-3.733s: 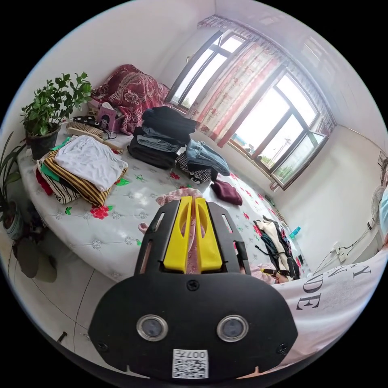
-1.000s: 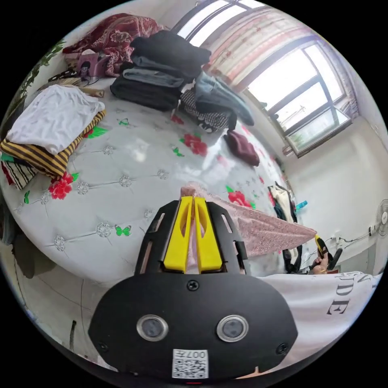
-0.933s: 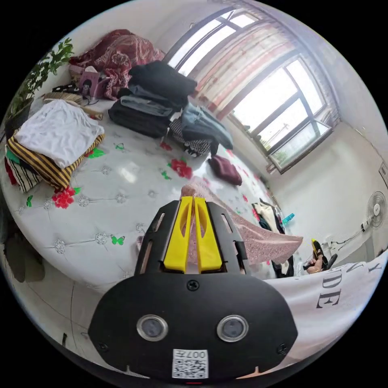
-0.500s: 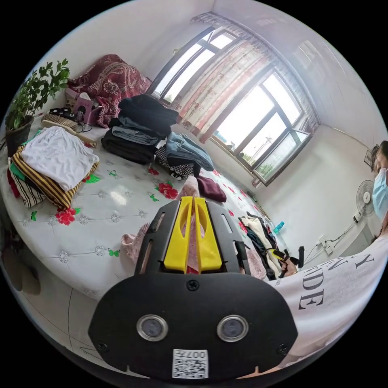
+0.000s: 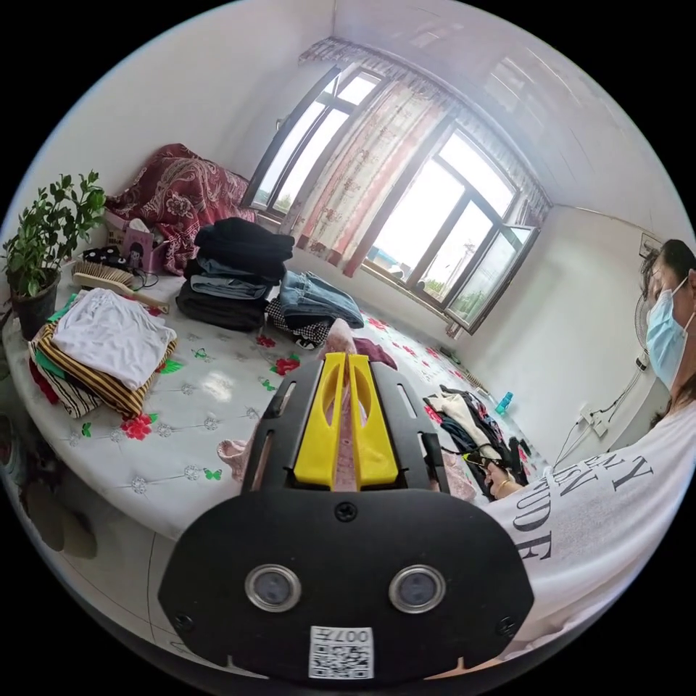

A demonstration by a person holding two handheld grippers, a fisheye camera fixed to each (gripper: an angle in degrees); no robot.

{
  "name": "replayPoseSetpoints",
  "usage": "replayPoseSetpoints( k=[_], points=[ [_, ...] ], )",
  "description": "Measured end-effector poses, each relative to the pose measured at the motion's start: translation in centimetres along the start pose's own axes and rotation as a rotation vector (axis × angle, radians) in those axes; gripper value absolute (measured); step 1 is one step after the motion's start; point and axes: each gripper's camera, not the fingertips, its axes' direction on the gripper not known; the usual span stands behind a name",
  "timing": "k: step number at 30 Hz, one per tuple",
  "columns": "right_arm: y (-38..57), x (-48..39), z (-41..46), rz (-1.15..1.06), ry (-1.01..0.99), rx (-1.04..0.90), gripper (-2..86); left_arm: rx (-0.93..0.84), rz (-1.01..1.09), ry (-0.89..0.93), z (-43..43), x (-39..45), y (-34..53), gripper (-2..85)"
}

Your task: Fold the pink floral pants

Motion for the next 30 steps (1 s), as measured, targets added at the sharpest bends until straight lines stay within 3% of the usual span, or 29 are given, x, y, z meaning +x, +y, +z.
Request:
replayPoseSetpoints(
  k=[3, 7, 11, 14, 18, 22, 25, 27, 30],
  points=[
    [-0.7, 0.6, -1.3, -0.025, 0.016, 0.008, 2.5, 0.006, 0.004, -0.013, -0.9, 0.7, 0.1, -1.0],
    [-1.1, 1.3, 3.9, -0.007, 0.045, -0.187, 6.0, 0.009, -0.026, -0.015, -0.8, 1.3, 0.4, -1.0],
    [0.0, 1.4, 8.0, 0.032, 0.095, -0.342, 2.8, 0.012, -0.055, -0.007, -1.4, 1.8, 0.2, -1.0],
    [0.3, 0.2, 5.3, -0.017, 0.108, -0.219, 0.9, 0.022, -0.056, -0.042, -3.0, 2.3, -0.2, -1.0],
    [1.0, -0.1, -4.3, -0.020, 0.033, 0.085, 0.1, 0.060, -0.055, -0.054, -6.1, 3.4, -0.6, -1.0],
    [2.7, 0.3, -13.9, -0.021, -0.053, 0.385, 0.0, 0.263, -0.023, 0.104, -10.8, 5.3, -1.8, -1.0],
    [3.2, 0.1, -16.8, -0.077, -0.070, 0.483, -0.1, 0.427, 0.100, 0.206, -14.0, 7.1, -3.0, -1.0],
    [2.7, 0.0, -15.7, -0.133, -0.038, 0.378, -0.1, 0.479, 0.175, 0.212, -14.9, 7.1, -3.2, -1.0],
    [1.7, 0.9, -10.8, -0.076, 0.014, -0.020, -0.1, 0.414, -0.004, 0.160, -13.1, 3.5, -2.4, -1.0]
  ],
)
